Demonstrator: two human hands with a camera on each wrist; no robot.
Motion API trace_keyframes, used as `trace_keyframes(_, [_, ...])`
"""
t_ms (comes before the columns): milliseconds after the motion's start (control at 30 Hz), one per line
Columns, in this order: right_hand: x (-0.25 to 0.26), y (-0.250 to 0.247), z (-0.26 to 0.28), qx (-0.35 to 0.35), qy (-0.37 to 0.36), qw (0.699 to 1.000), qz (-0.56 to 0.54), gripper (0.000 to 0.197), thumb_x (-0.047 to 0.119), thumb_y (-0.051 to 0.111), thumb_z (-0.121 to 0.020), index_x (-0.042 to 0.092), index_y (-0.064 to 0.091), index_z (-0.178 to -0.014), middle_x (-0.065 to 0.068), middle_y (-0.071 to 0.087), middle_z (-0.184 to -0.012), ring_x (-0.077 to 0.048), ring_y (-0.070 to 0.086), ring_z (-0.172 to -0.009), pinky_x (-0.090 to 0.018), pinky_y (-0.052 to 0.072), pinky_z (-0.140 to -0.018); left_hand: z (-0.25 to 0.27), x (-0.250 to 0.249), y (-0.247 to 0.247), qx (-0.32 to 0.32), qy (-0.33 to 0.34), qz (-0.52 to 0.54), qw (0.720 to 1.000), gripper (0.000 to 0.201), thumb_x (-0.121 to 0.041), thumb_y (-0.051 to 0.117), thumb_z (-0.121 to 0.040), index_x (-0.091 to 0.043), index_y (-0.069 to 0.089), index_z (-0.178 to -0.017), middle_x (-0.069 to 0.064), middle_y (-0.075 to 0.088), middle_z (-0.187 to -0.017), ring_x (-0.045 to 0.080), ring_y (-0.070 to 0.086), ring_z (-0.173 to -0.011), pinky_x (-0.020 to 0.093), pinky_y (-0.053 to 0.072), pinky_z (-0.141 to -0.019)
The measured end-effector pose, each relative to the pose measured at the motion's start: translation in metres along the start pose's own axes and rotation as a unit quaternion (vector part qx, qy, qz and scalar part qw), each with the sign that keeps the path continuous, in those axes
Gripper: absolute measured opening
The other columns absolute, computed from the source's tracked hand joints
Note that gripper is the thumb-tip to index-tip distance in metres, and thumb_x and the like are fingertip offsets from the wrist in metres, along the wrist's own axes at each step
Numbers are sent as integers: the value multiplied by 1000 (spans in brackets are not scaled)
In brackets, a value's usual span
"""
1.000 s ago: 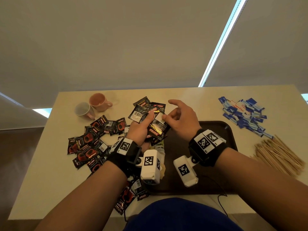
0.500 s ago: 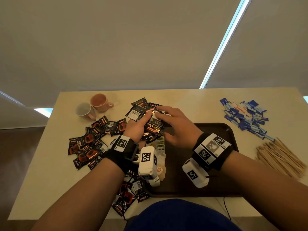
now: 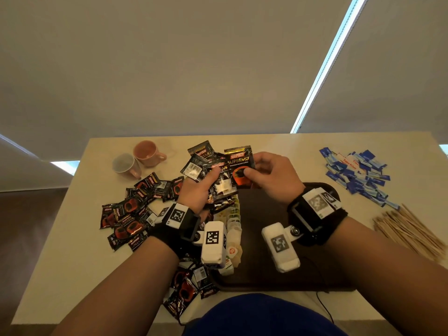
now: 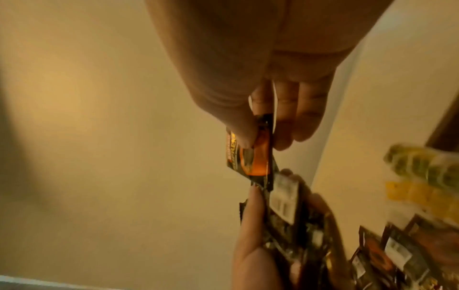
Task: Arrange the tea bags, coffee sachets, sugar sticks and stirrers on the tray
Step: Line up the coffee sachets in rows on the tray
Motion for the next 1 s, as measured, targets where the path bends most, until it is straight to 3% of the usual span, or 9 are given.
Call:
trace_keyframes(167, [-9, 18, 3, 18, 42, 998, -41, 15, 12, 71, -89, 11, 63, -101, -13, 74, -91, -20, 73, -77, -23, 57, -60, 2, -2, 6, 8, 25, 5, 1000, 40, -26, 73, -91, -16, 61, -127, 17, 74, -110, 38, 72, -99, 61, 55, -89])
trace_keyframes(333, [-11, 18, 3, -5, 23, 1000, 19, 15, 15, 73, -87, 11, 66, -99, -8, 71, -95, -25, 71, -80, -38, 61, -66, 1, -3, 8, 10, 38, 6, 999, 38, -21, 73, -90, -16, 62, -126, 15, 74, -111, 37, 72, -101, 62, 54, -91])
trace_keyframes(500, [-17, 18, 3, -16, 49, 999, 9, 13, 16, 75, -85, 16, 70, -96, -2, 73, -91, -17, 70, -81, -25, 55, -66, 1, -1, 9, 6, 45, 23, 999, 41, -19, 76, -86, -14, 63, -125, 16, 74, -111, 37, 72, -101, 64, 52, -91])
trace_keyframes(600, [-22, 17, 3, -19, 72, 997, -30, 13, 11, 75, -84, 12, 71, -97, -4, 75, -87, -16, 72, -78, -16, 48, -59, 3, -1, 10, 15, 38, 39, 998, 62, -31, 82, -75, -14, 59, -130, 16, 72, -115, 37, 71, -103, 65, 51, -94])
trace_keyframes(667, [-23, 17, 4, -19, 79, 995, -59, 16, 8, 74, -85, 7, 72, -100, -7, 75, -89, -17, 72, -78, -14, 48, -57, 3, -1, 12, 25, 33, 50, 998, 75, -40, 86, -67, -17, 57, -132, 16, 71, -118, 38, 70, -106, 64, 50, -96])
trace_keyframes(767, [-23, 14, 5, -35, 91, 990, -106, 14, 2, 71, -86, 5, 70, -100, -15, 74, -92, -19, 70, -77, -18, 53, -58, 3, -2, 13, 39, 28, 61, 997, 79, -43, 86, -67, -16, 56, -134, 19, 70, -119, 39, 69, -108, 64, 49, -97])
trace_keyframes(900, [-27, 9, 6, -50, 110, 979, -165, 16, -4, 64, -89, 11, 69, -91, -19, 72, -99, -33, 70, -93, -38, 60, -80, 1, -3, 10, 34, 24, 72, 997, 64, -33, 78, -76, -14, 56, -133, 18, 71, -117, 37, 70, -107, 60, 51, -96])
trace_keyframes(933, [-27, 9, 7, -52, 117, 974, -184, 17, -4, 63, -90, 11, 69, -91, -19, 72, -100, -32, 70, -93, -38, 60, -80, 1, -3, 10, 34, 21, 74, 996, 59, -29, 77, -78, -14, 57, -131, 17, 72, -116, 36, 70, -105, 58, 53, -94])
trace_keyframes(1000, [-25, 10, 9, -46, 131, 961, -241, 16, -5, 58, -92, 6, 67, -97, -18, 71, -98, -25, 69, -86, -27, 59, -67, 0, -3, 9, 36, 22, 59, 997, 46, -22, 75, -84, -15, 60, -127, 16, 73, -113, 35, 72, -101, 53, 57, -87])
Point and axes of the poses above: each hand's wrist, its own z-axis away from the middle knuckle, its own y-axis out of the palm, x = y × z, the point moved 10 cm from there along -z, towards the middle knuckle
